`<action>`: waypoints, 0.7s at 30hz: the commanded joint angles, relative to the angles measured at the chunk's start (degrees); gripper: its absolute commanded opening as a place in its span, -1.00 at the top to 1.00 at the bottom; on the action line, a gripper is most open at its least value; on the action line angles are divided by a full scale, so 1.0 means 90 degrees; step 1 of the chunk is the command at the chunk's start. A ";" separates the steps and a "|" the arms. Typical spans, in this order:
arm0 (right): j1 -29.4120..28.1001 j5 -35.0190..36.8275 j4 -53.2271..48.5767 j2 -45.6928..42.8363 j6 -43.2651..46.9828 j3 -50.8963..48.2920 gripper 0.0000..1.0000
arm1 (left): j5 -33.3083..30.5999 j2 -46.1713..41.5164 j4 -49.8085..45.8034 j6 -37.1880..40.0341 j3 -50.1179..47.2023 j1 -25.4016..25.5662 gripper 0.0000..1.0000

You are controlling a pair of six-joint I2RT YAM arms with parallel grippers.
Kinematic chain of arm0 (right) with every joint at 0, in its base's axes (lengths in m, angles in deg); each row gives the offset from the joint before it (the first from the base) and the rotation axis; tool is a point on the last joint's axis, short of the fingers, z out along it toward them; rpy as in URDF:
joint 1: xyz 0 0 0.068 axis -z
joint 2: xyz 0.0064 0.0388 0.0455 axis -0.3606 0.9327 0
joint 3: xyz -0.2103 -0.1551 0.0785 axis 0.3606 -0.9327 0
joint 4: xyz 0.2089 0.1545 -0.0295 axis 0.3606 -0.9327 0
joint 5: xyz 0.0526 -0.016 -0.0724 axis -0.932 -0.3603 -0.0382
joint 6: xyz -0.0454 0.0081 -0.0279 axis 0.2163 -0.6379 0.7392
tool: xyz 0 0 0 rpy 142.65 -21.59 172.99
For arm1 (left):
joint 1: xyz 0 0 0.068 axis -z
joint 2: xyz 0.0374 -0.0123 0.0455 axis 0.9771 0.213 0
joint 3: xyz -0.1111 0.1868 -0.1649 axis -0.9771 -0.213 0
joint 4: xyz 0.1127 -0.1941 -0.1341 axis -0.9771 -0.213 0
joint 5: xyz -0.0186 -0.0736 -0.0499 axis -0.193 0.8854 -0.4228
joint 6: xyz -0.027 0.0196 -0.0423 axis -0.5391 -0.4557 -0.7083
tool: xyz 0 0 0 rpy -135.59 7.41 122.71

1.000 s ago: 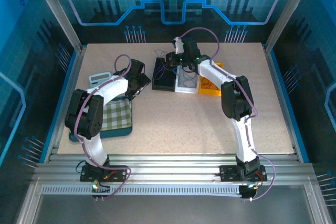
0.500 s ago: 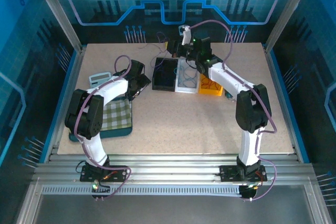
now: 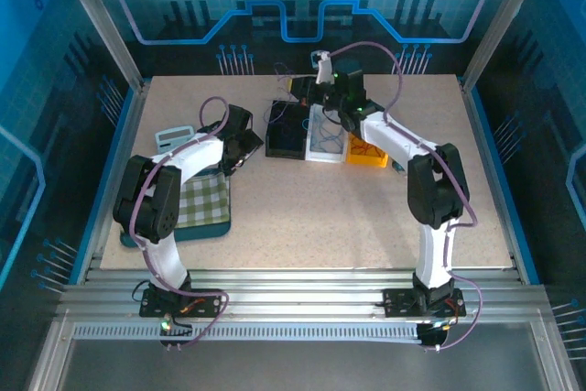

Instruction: Untangle the cables

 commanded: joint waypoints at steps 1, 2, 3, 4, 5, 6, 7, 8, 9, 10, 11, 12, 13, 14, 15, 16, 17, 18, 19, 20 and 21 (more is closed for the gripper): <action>0.0124 0.0156 -0.0236 0.0271 0.0109 0.0226 0.96 | -0.0014 -0.0108 -0.0031 -0.0095 -0.0081 -0.0051 -0.71; 0.0129 0.0186 -0.0270 0.0310 0.0122 0.0245 0.96 | -0.0026 -0.0118 -0.0039 -0.0094 -0.0082 -0.0060 -0.71; 0.0137 0.0236 -0.0319 0.0358 0.0137 0.0277 0.96 | -0.0036 -0.0118 -0.0048 -0.0085 -0.0092 -0.0060 -0.72; 0.0145 0.0264 -0.0407 0.0407 0.0148 0.0322 0.96 | -0.0036 -0.0119 -0.0041 -0.0095 -0.0099 -0.0069 -0.71; 0.0140 0.0306 -0.0492 0.0451 0.0174 0.0360 0.96 | -0.0026 -0.0118 -0.0032 -0.0107 -0.0102 -0.0078 -0.71; 0.0148 0.0392 -0.0568 0.0472 0.0194 0.0361 0.96 | -0.0012 -0.0118 -0.0027 -0.0117 -0.0111 -0.0089 -0.72; 0.0148 0.0509 -0.0645 0.0474 0.0221 0.0341 0.96 | -0.0007 -0.0117 -0.0023 -0.0128 -0.0111 -0.0107 -0.71; 0.0149 0.0639 -0.0736 0.0467 0.0243 0.0293 0.96 | -0.0011 -0.0127 -0.0021 -0.0125 -0.0112 -0.0118 -0.71; 0.0148 0.0789 -0.0842 0.0455 0.0264 0.0245 0.96 | -0.0025 -0.0137 -0.0007 -0.0108 -0.0121 -0.0128 -0.72; 0.0148 0.0871 -0.0887 0.0455 0.0282 0.0203 0.95 | -0.0036 -0.0145 -0.0003 -0.0110 -0.0121 -0.0133 -0.71; 0.0139 0.0980 -0.0931 0.0438 0.0312 0.0149 0.93 | -0.0046 -0.0152 -0.0009 -0.0106 -0.0121 -0.0155 -0.72; 0.0122 0.1152 -0.1018 0.0421 0.0340 0.0113 0.92 | -0.0044 -0.0150 -0.0002 -0.0104 -0.0121 -0.0175 -0.71; 0.0117 0.1243 -0.1069 0.0416 0.0385 0.0097 0.92 | -0.0043 -0.0142 -0.0003 -0.0104 -0.0124 -0.0191 -0.71; 0.0101 0.1279 -0.1103 0.0432 0.0427 0.0101 0.91 | -0.0036 -0.0141 0.0007 -0.0101 -0.0121 -0.0204 -0.71; 0.0092 0.1301 -0.1170 0.0464 0.0450 0.0128 0.90 | -0.0036 -0.0139 0.0008 -0.0105 -0.0122 -0.0212 -0.71; 0.0085 0.1320 -0.1233 0.0512 0.0458 0.0183 0.90 | -0.0032 -0.0138 0.0008 -0.0100 -0.0112 -0.0217 -0.71; 0.0080 0.1331 -0.1297 0.0572 0.0465 0.0242 0.90 | -0.0026 -0.0128 0.0007 -0.0095 -0.0102 -0.0217 -0.72; 0.0064 0.1375 -0.1383 0.0623 0.0492 0.0322 0.90 | -0.0012 -0.0108 0.0003 -0.0099 -0.0085 -0.0226 -0.72; 0.0042 0.1446 -0.1464 0.0670 0.0531 0.0387 0.90 | 0.0001 -0.0094 0.0008 -0.0096 -0.0074 -0.0226 -0.72; 0.0025 0.1517 -0.1536 0.0729 0.0577 0.0458 0.90 | 0.0008 -0.0079 0.0005 -0.0090 -0.0058 -0.0226 -0.72; 0.0003 0.1608 -0.1635 0.0787 0.0615 0.0538 0.90 | 0.0013 -0.0057 0.0007 -0.0078 -0.0049 -0.0226 -0.72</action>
